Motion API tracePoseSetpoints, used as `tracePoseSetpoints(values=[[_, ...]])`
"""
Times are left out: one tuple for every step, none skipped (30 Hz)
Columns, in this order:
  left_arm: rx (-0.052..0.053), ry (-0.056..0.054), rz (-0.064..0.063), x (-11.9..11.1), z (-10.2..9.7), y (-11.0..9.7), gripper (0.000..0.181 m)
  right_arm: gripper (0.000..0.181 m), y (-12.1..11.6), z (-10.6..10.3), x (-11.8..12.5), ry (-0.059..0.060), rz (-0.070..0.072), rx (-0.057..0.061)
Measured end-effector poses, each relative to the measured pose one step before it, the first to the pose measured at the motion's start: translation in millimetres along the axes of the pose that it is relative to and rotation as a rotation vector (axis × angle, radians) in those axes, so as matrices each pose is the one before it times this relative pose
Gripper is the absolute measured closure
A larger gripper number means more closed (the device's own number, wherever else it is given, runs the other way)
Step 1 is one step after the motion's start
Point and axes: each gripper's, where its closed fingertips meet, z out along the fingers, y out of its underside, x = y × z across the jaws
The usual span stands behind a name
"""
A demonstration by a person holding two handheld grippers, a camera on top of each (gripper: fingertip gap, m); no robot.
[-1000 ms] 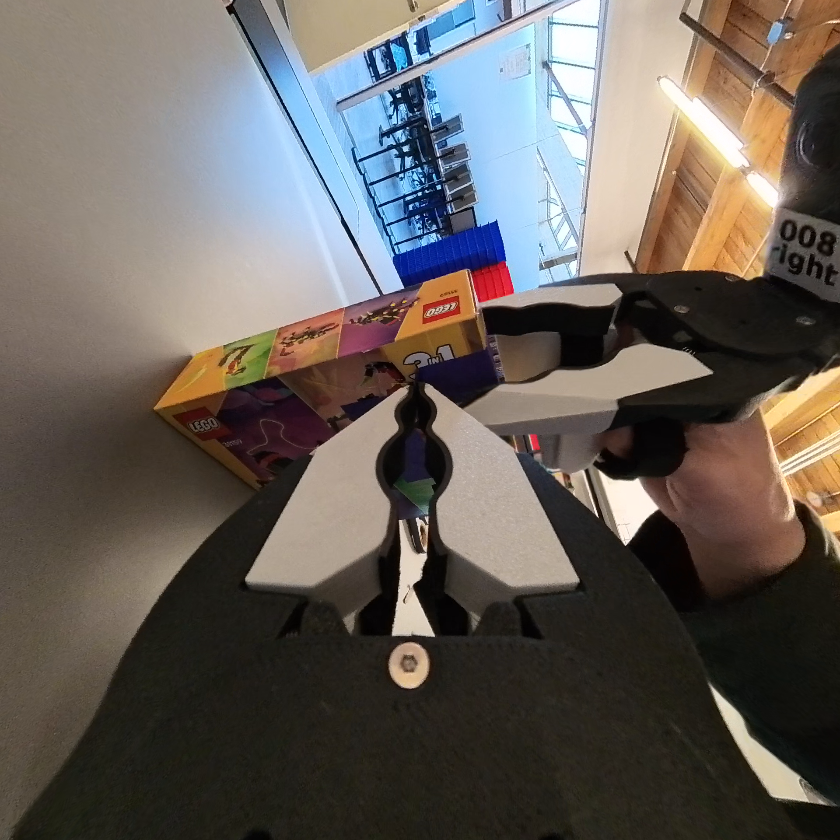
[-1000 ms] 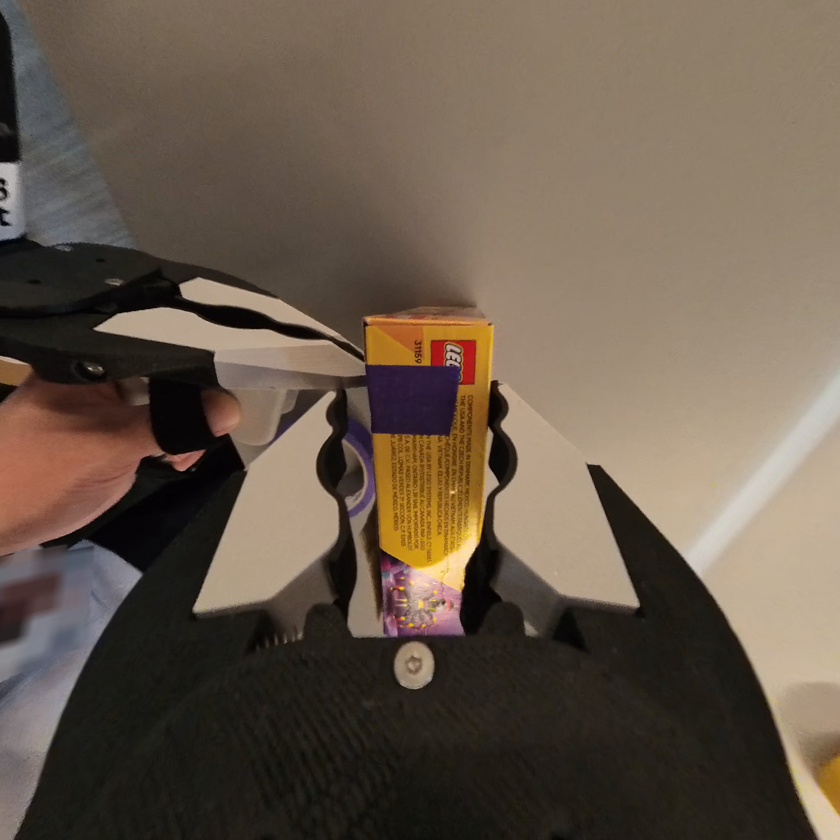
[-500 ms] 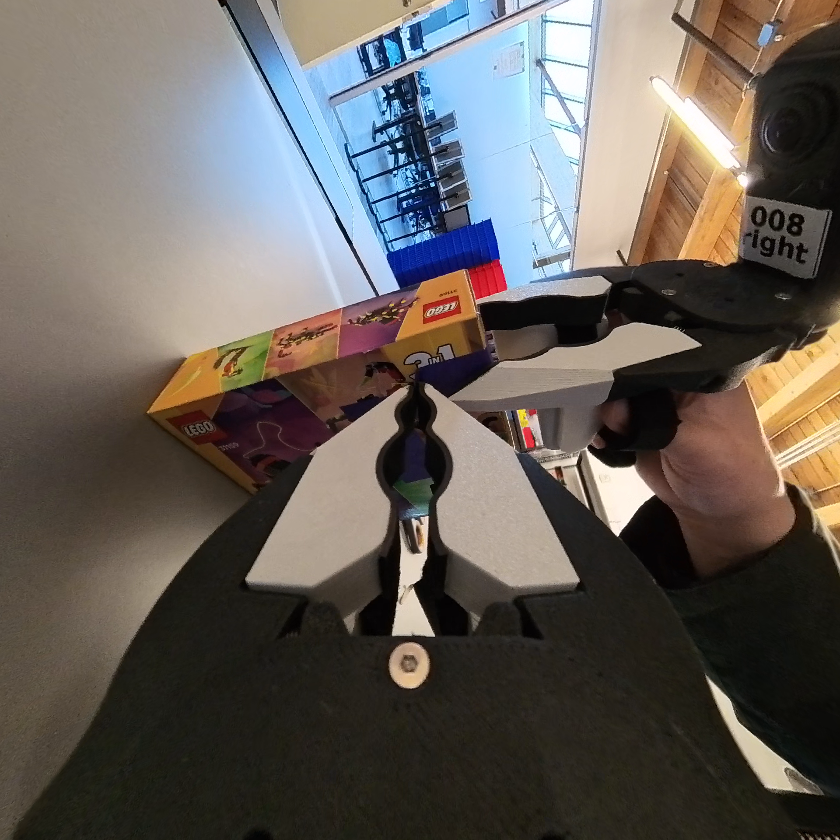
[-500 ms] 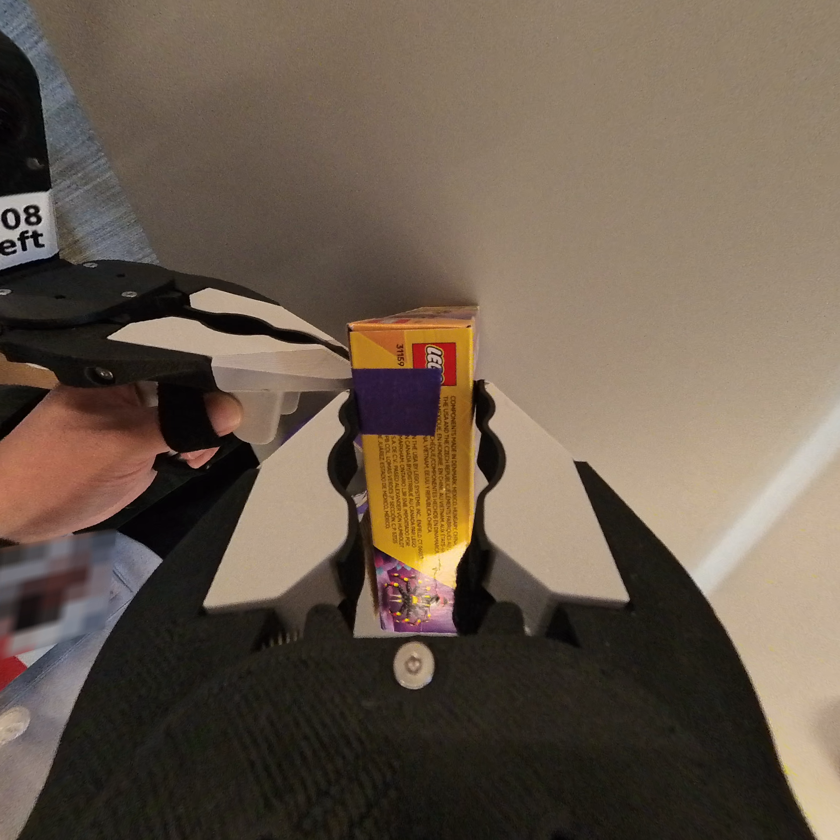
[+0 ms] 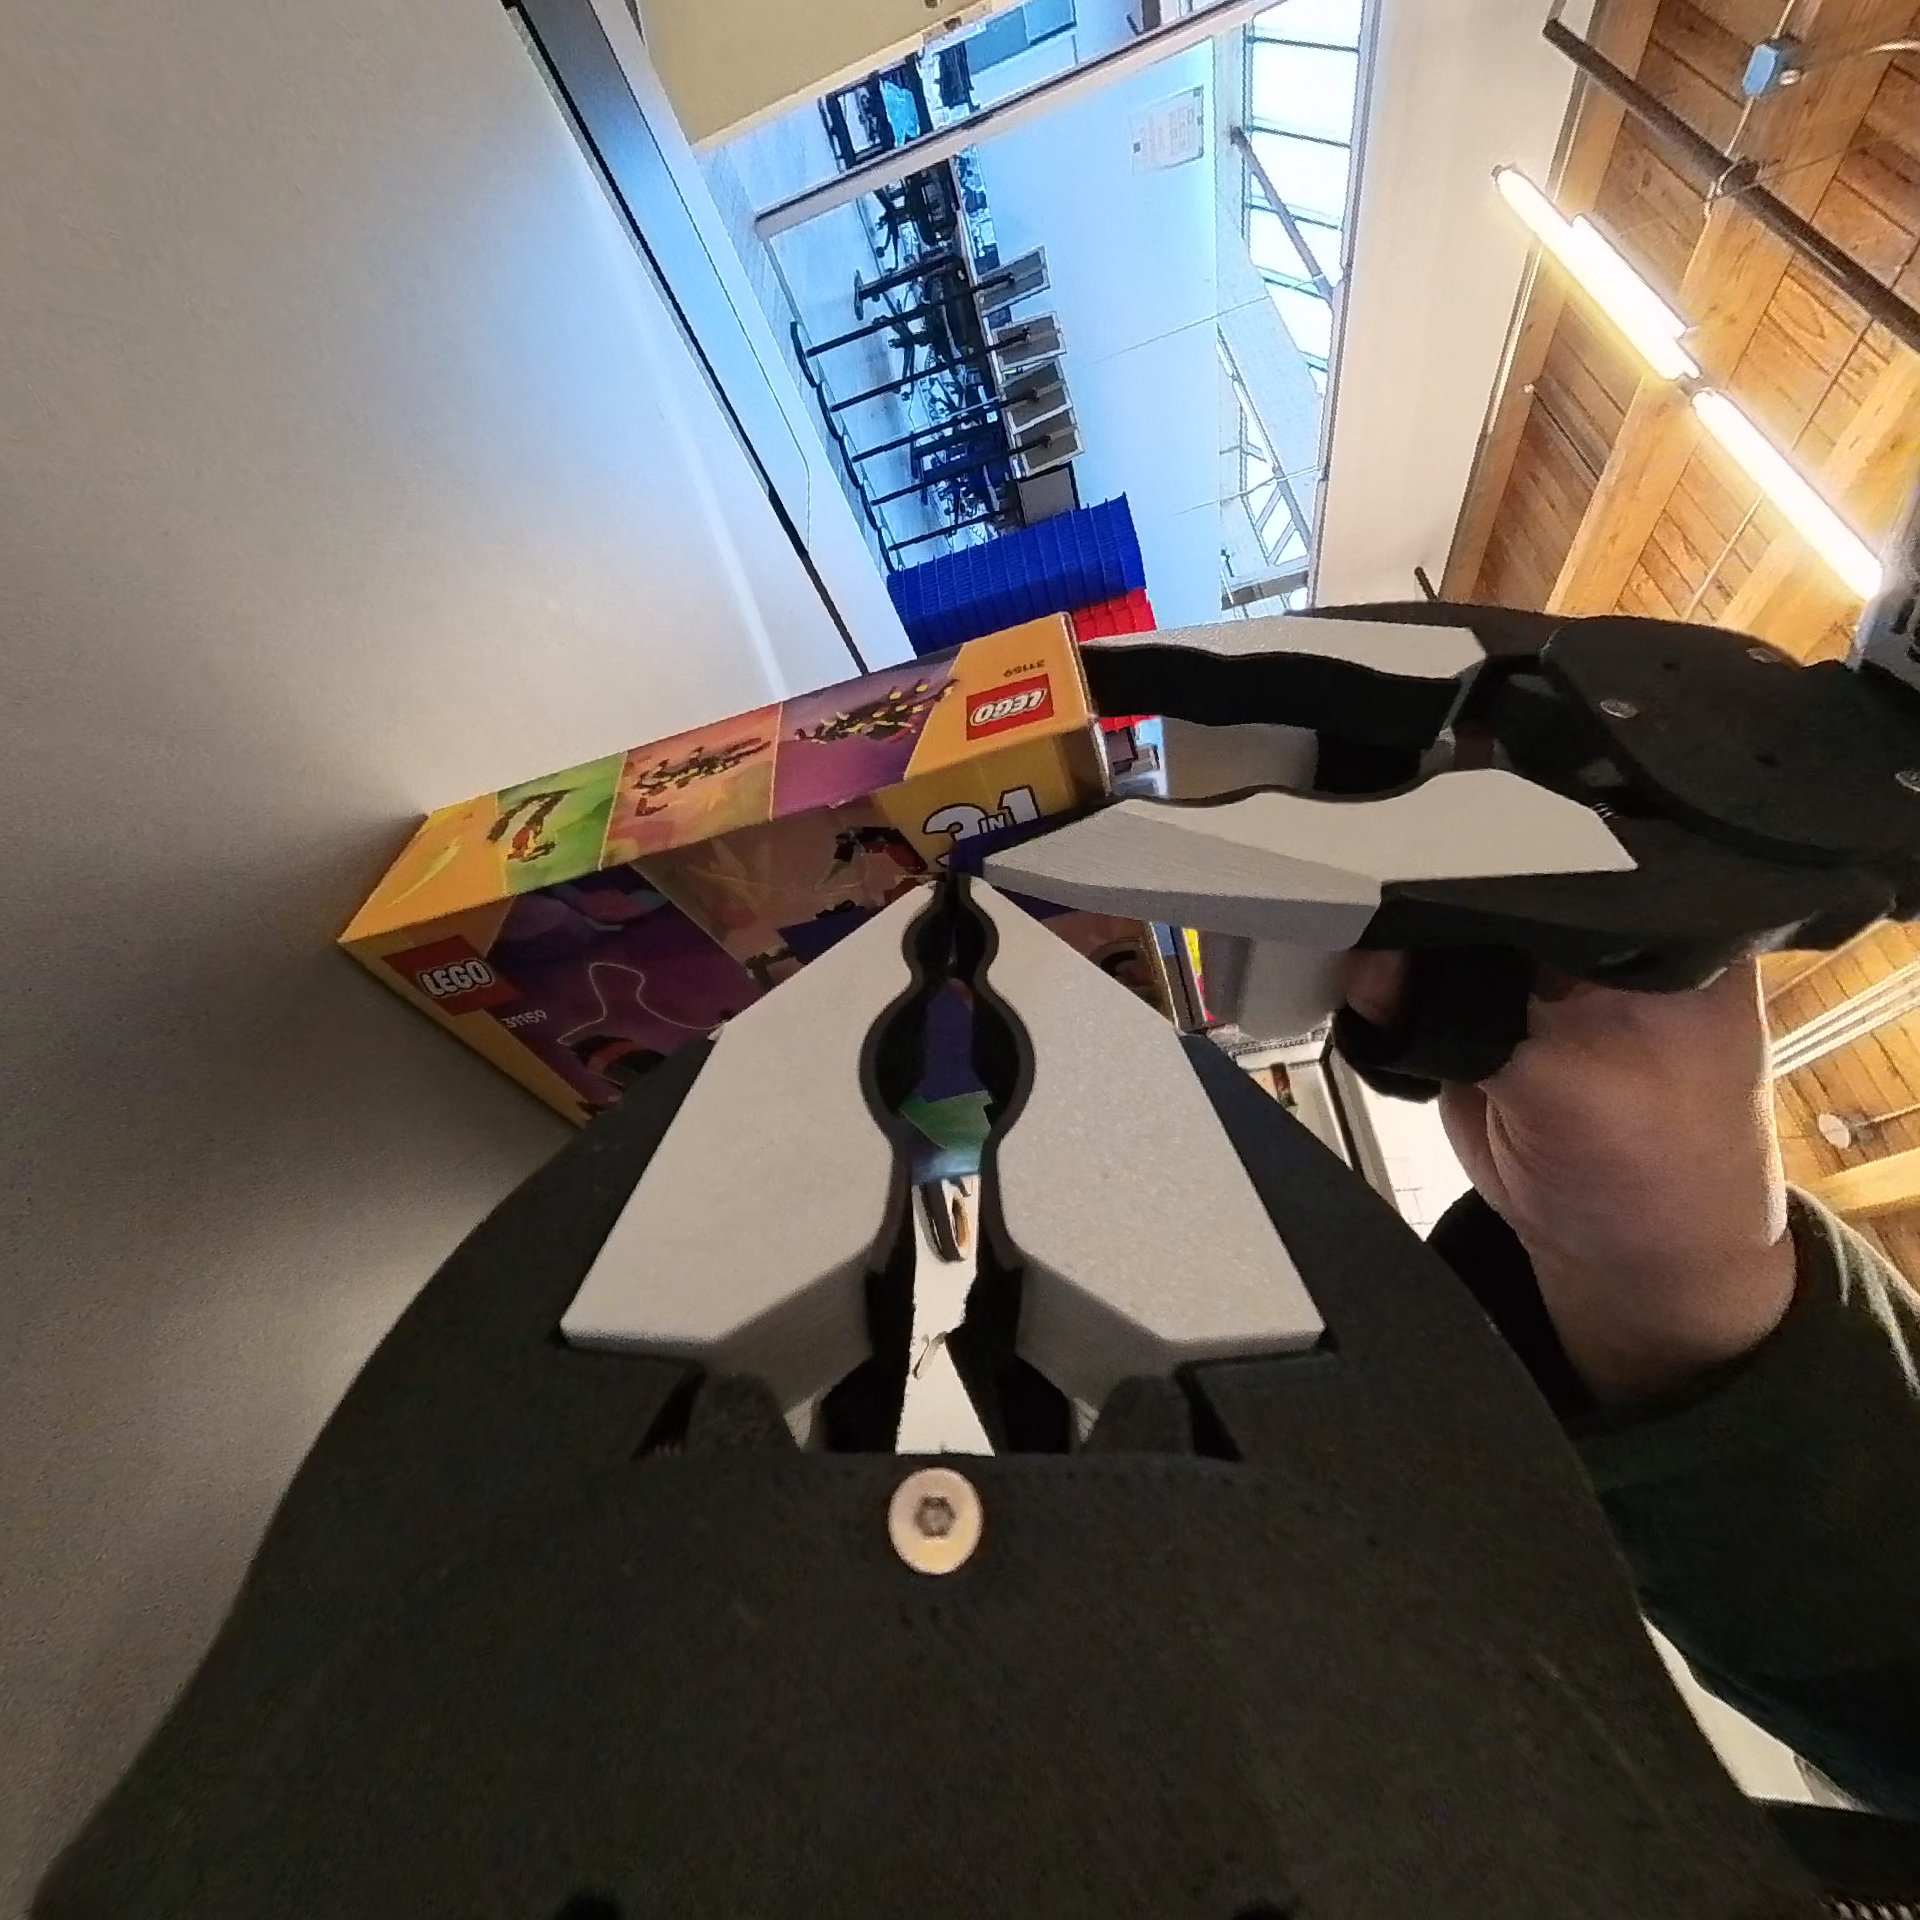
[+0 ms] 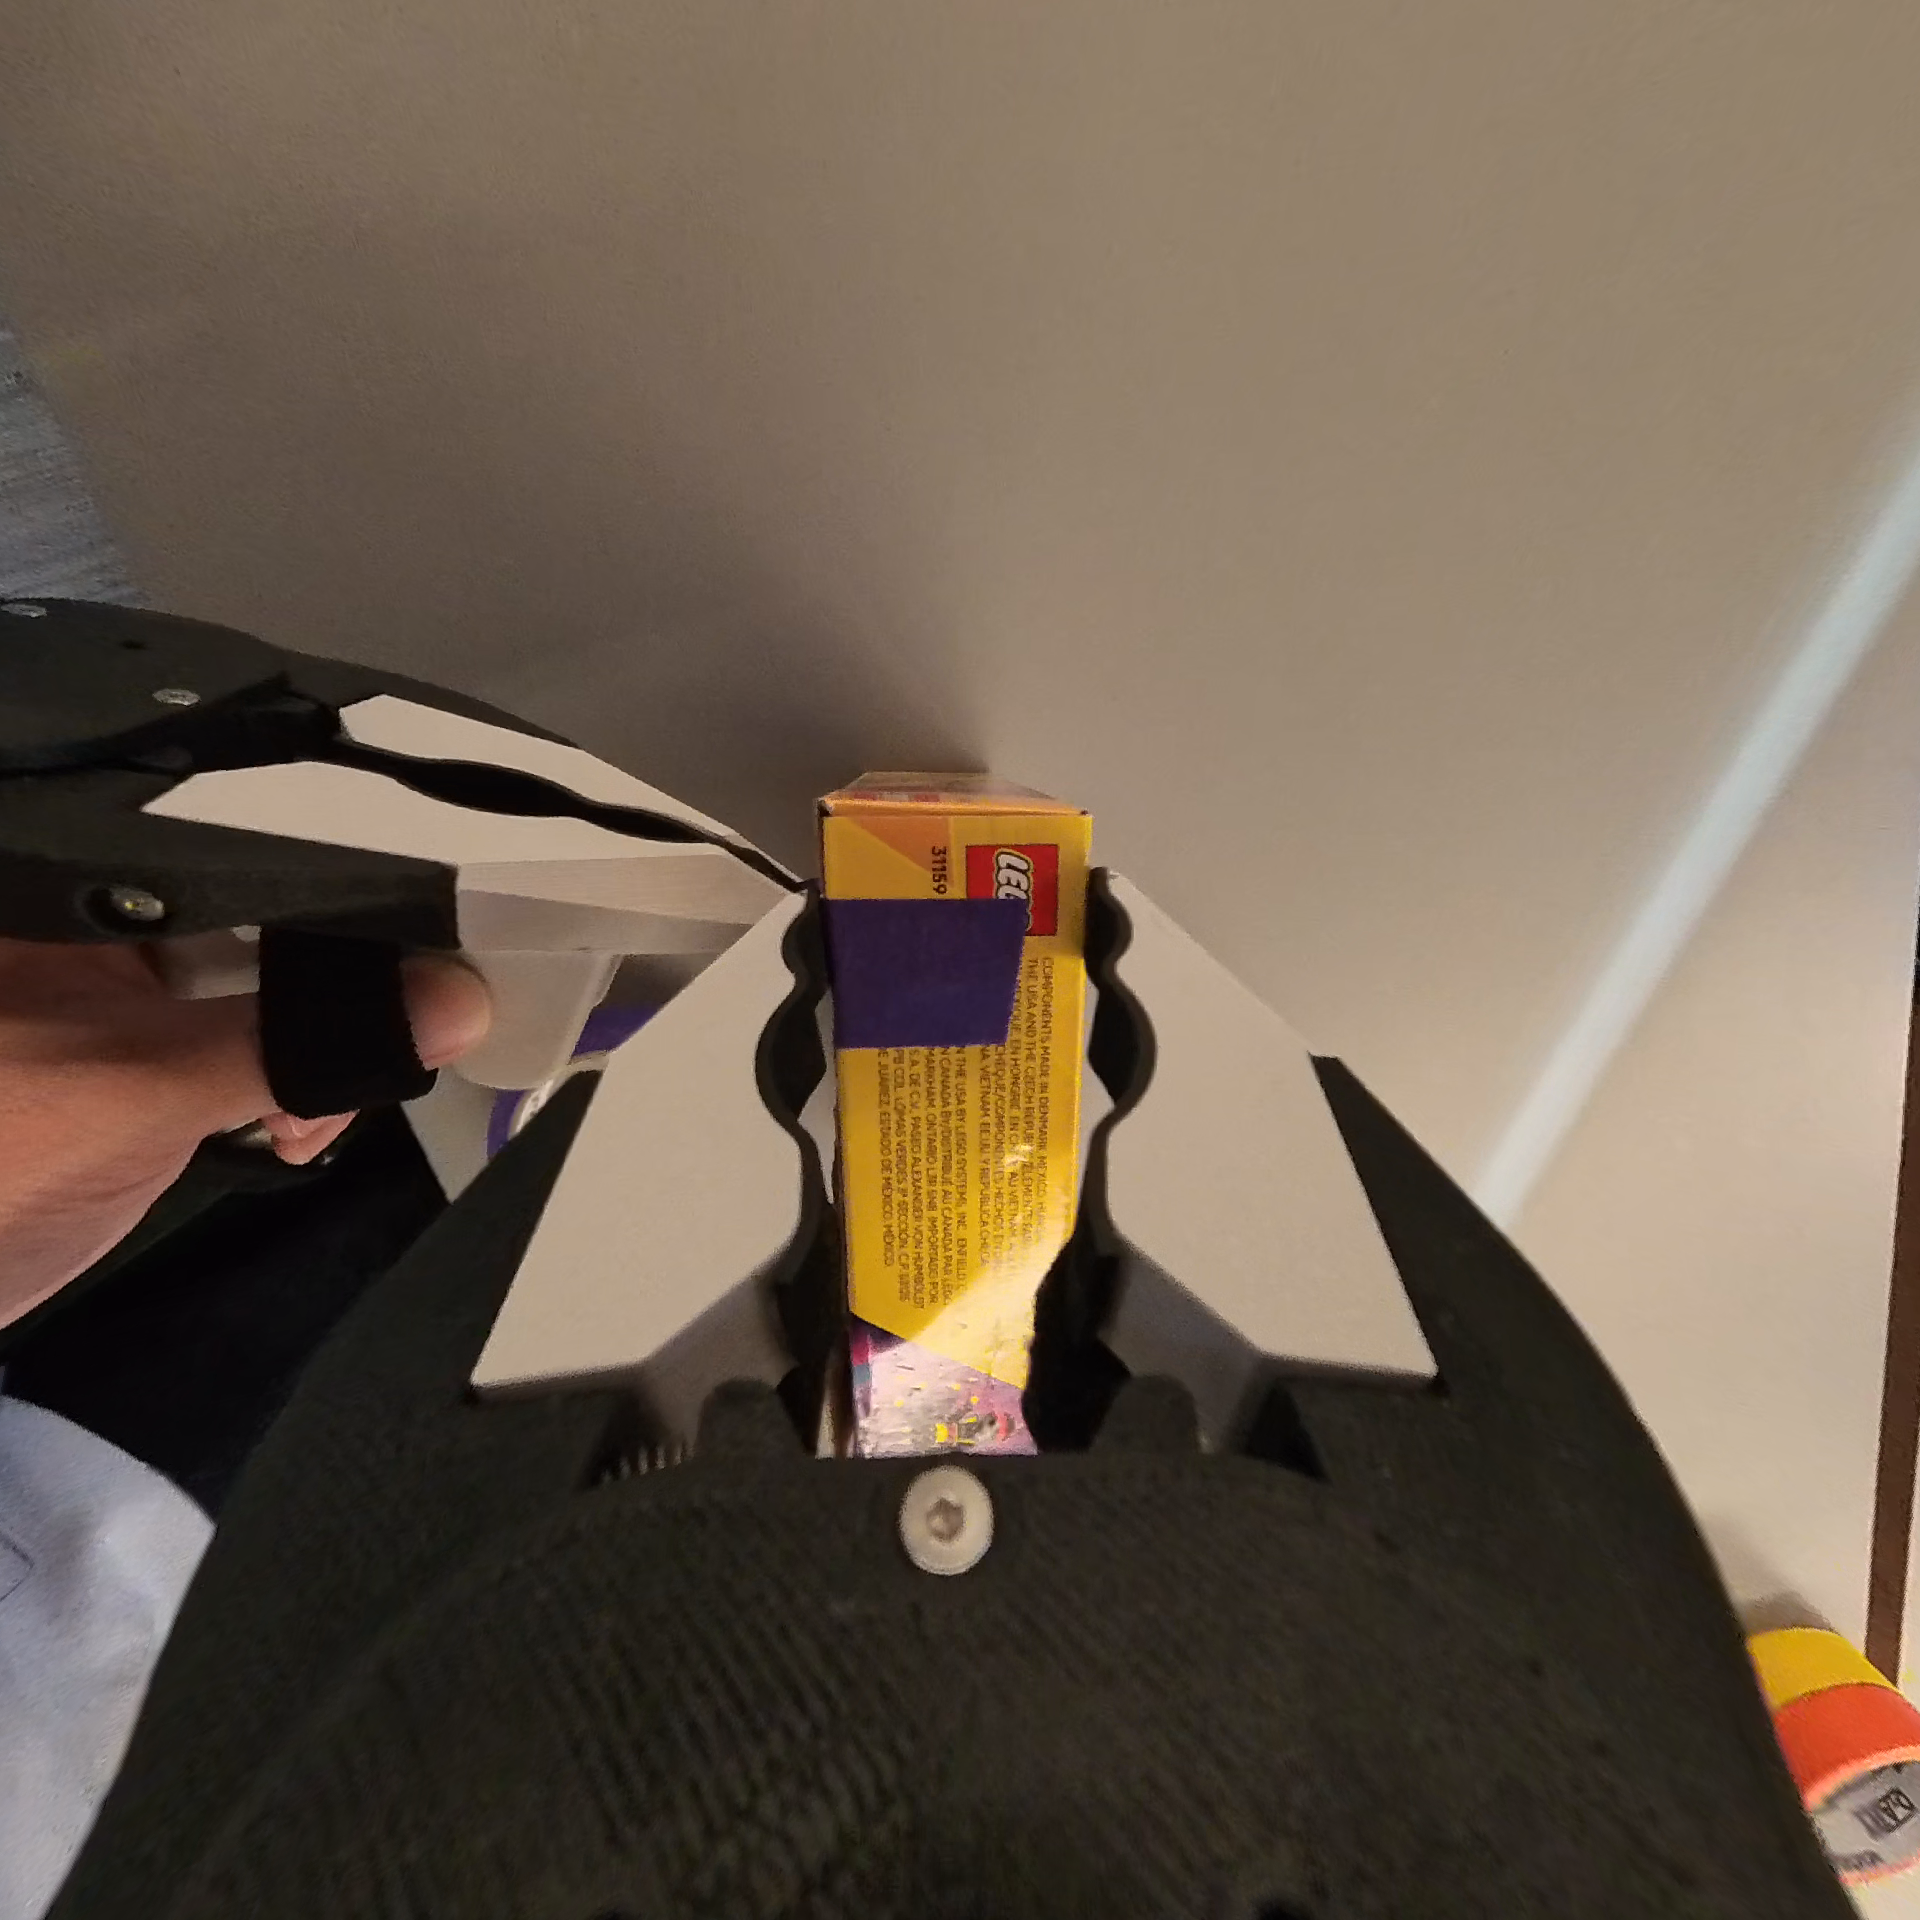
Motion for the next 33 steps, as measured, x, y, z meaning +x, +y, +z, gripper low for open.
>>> tracePoseSetpoints(values=[[-0.0005, 0.0019, -0.0030, -0.17, -0.09, 0.05, 0.181, 0.133, -0.32, 0.01, -0.28, 0.0042, -0.0021, 0.0031], [0.0022, 0.0047, -0.0058, -0.06, -0.15, -0.14, 0.181, 0.133, -0.27, 0.09, -0.02, 0.0002, 0.0001, 0.0046], [0.0008, 0.0058, -0.0072, 0.09, -0.05, -0.02, 0.181, 0.133, 0.03, 0.03, -0.04, -0.0026, 0.0033, 0.0044], [-0.0001, 0.0039, -0.0035, 0.08, 0.02, 0.07, 0.181, 0.132, 0.13, -0.09, 0.19, -0.0045, 0.0034, 0.0044], [-0.0014, 0.0001, 0.0029, 0.12, 0.11, 0.14, 0.181, 0.132, 0.39, -0.06, 0.71, -0.0033, -0.0011, 0.0001], [-0.0043, -0.0015, 0.0054, 0.17, 0.26, 0.59, 0.181, 0.132, 1.48, -0.26, 0.12, -0.0050, -0.0039, -0.0091], [-0.0044, -0.0011, 0.0056, 0.16, 0.27, 0.76, 0.181, 0.130, 1.83, -0.73, 0.62, -0.0035, 0.0062, -0.0124], [0.0006, -0.0009, 0.0026, 0.15, 0.06, 0.07, 0.181, 0.129, 2.48, -0.87, 0.57, -0.0032, 0.0035, -0.0170], [-0.0001, 0.0003, 0.0000, 0.01, 0.06, -0.07, 0.181, 0.129, 5.18, 0.02, 0.15, -0.0019, -0.0088, -0.0333], [-0.0003, 0.0006, 0.0006, 0.05, 0.26, 0.00, 0.181, 0.129, 4.49, 0.73, 0.31, 0.0040, -0.0147, -0.0287], [-0.0007, -0.0007, 0.0017, 0.05, 0.28, -0.11, 0.181, 0.131, 2.59, 1.03, -0.11, 0.0058, -0.0173, -0.0132], [-0.0004, -0.0021, 0.0029, 0.01, 0.30, -0.08, 0.181, 0.131, 1.02, 1.30, 0.15, 0.0090, -0.0087, -0.0026], [-0.0008, -0.0023, 0.0033, -0.11, 0.17, -0.22, 0.181, 0.131, -1.34, 0.69, 0.11, 0.0071, 0.0009, 0.0144], [-0.0011, -0.0014, 0.0034, -0.09, -0.12, -0.10, 0.181, 0.129, -1.42, 0.74, -1.79, -0.0087, 0.0059, 0.0175], [-0.0012, 0.0003, 0.0019, 0.00, -0.23, 0.16, 0.181, 0.124, -0.26, 0.98, -2.51, -0.0204, 0.0168, 0.0070], [0.0005, 0.0012, 0.0000, -0.03, -0.23, 0.04, 0.181, 0.123, -0.13, 0.10, -0.66, -0.0139, 0.0200, 0.0023], [0.0015, 0.0021, -0.0023, -0.02, -0.14, -0.02, 0.181, 0.129, -0.57, -0.55, 1.89, 0.0045, 0.0073, 0.0087], [0.0023, 0.0022, -0.0030, -0.02, -0.06, 0.04, 0.181, 0.132, 0.16, 0.01, 1.67, 0.0056, -0.0018, 0.0042], [0.0006, 0.0033, -0.0039, 0.11, 0.26, -0.14, 0.181, 0.132, -0.02, 0.06, 0.33, -0.0013, 0.0048, 0.0008], [-0.0005, 0.0054, -0.0057, 0.14, 0.22, -0.25, 0.181, 0.132, -0.15, 0.09, 0.00, -0.0027, -0.0014, 0.0013], [-0.0009, 0.0116, -0.0096, 0.26, 0.12, -0.10, 0.181, 0.132, 0.21, 0.02, 0.27, -0.0011, -0.0052, -0.0008], [-0.0018, 0.0205, -0.0163, 0.67, -0.36, -0.11, 0.181, 0.132, 0.05, 0.01, 0.42, -0.0019, 0.0001, 0.0003], [-0.0006, 0.0235, -0.0133, 0.97, -1.09, 0.00, 0.181, 0.132, -0.04, -0.01, 0.06, -0.0023, -0.0019, 0.0023], [0.0013, 0.0226, -0.0029, 1.39, -1.19, 0.16, 0.181, 0.132, 0.06, 0.02, -0.28, -0.0008, -0.0052, 0.0016], [0.0020, 0.0120, 0.0047, 0.52, -1.32, 0.40, 0.180, 0.133, -0.12, 0.03, -0.70, 0.0022, -0.0082, 0.0013], [0.0054, 0.0059, 0.0037, 0.18, -1.07, 0.33, 0.180, 0.133, -0.23, -0.07, -0.82, 0.0043, -0.0101, 0.0012], [0.0056, 0.0057, -0.0014, 0.56, -0.80, 0.09, 0.179, 0.133, -0.11, -0.01, -0.63, 0.0035, -0.0055, 0.0007], [0.0036, 0.0001, -0.0034, -0.19, -0.65, -0.02, 0.178, 0.133, -0.08, 0.02, -0.26, 0.0014, -0.0007, 0.0005], [0.0065, -0.0299, -0.0030, -4.89, -1.31, -0.78, 0.162, 0.132, 0.22, 0.07, 0.79, 0.0015, 0.0025, -0.0001], [0.0126, -0.0593, -0.0013, -10.41, -3.50, -1.79, 0.147, 0.133, -0.01, 0.04, 1.07, -0.0064, 0.0094, 0.0044], [0.0175, -0.0125, -0.0043, -5.44, -4.84, -3.09, 0.148, 0.133, 0.26, 0.00, 0.93, -0.0069, 0.0061, 0.0033], [0.0144, -0.0043, -0.0193, -5.15, -5.26, -3.02, 0.148, 0.133, 0.56, -0.14, 0.58, -0.0038, -0.0006, 0.0000], [0.0092, -0.0070, -0.0155, -5.11, -5.29, -3.18, 0.148, 0.132, 0.42, -0.02, 0.14, -0.0022, -0.0042, -0.0002]])
